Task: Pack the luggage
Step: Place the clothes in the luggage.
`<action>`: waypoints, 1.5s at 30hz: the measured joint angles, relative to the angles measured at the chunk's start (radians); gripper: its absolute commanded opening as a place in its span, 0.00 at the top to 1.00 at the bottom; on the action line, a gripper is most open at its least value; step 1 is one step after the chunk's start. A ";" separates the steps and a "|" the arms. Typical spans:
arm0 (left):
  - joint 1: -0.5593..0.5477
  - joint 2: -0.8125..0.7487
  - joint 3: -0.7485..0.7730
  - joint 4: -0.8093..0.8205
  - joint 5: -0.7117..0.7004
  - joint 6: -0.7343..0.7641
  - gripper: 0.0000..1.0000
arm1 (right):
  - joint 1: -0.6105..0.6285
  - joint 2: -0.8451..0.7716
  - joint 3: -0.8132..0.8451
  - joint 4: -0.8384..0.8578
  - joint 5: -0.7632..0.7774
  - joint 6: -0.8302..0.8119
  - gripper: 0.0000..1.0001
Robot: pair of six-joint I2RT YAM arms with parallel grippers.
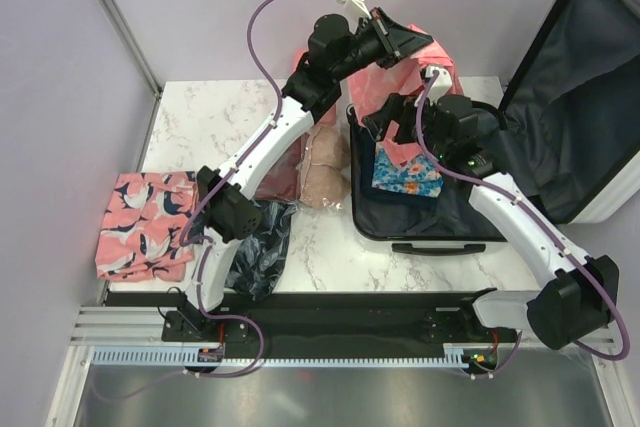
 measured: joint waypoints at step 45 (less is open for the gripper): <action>0.175 0.219 0.029 0.156 0.266 -0.174 0.98 | -0.167 0.348 0.228 0.181 0.425 -0.268 0.02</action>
